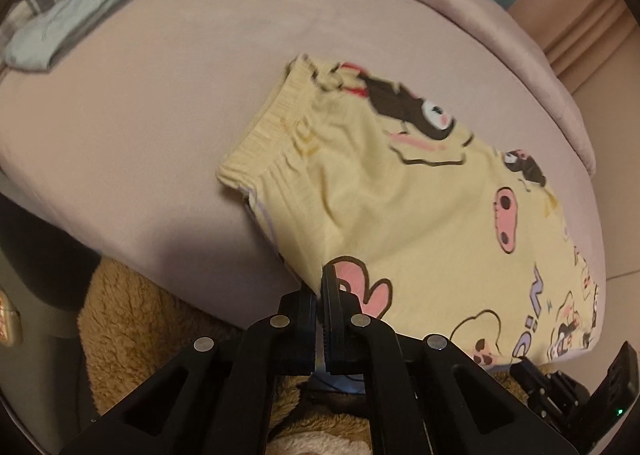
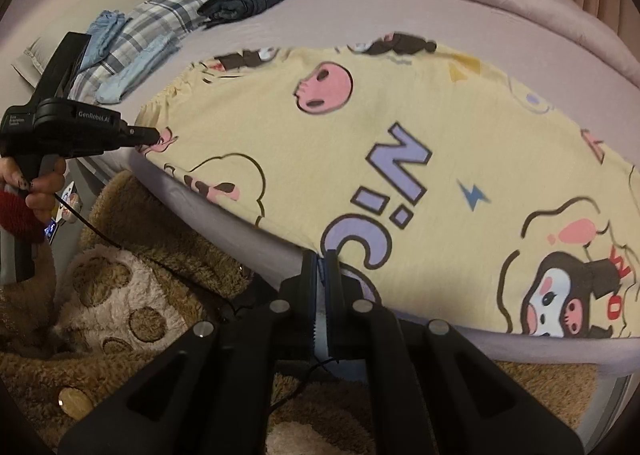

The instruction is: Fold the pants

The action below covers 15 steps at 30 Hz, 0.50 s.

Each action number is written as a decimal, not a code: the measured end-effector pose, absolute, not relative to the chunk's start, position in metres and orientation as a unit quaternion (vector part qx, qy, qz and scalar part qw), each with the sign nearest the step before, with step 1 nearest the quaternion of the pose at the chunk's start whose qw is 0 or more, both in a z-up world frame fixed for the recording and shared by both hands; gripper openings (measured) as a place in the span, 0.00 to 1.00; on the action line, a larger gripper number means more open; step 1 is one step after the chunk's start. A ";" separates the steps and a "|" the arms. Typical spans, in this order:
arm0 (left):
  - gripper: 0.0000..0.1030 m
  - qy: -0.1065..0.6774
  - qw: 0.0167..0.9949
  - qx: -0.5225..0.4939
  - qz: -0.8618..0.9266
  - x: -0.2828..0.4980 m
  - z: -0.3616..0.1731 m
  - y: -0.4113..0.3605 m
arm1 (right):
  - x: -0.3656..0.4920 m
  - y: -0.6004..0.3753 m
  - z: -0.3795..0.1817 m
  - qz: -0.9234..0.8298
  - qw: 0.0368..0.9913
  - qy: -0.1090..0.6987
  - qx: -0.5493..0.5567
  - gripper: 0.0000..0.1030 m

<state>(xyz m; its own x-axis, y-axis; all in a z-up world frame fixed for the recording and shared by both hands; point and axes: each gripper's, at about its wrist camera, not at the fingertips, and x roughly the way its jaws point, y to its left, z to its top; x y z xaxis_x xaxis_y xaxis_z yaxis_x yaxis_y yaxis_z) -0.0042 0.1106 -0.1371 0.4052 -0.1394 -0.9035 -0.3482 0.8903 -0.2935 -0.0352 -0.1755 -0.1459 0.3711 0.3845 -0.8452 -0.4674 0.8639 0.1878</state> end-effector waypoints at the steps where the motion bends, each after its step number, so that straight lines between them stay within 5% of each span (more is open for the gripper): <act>1: 0.02 0.542 0.807 -0.224 0.065 -0.003 -0.138 0.110 | -0.033 -0.175 -0.149 0.256 0.824 0.503 -0.039 0.05; 5: 0.04 0.557 0.808 -0.182 0.065 0.004 -0.136 0.101 | -0.027 -0.177 -0.155 0.256 0.814 0.521 -0.026 0.08; 9: 0.21 0.561 0.809 -0.160 0.070 0.001 -0.115 0.100 | -0.031 -0.177 -0.144 0.274 0.800 0.533 -0.031 0.49; 15: 0.44 0.506 0.851 -0.128 0.051 0.010 -0.067 0.087 | 0.008 -0.206 -0.104 0.269 0.809 0.521 0.042 0.50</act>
<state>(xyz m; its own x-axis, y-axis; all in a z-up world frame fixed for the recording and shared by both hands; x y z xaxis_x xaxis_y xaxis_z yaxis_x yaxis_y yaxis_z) 0.0104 0.0866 -0.0665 0.4817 -0.0425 -0.8753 -0.2168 0.9620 -0.1660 0.0077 -0.2060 -0.1038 0.3127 0.4784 -0.8205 -0.3911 0.8521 0.3478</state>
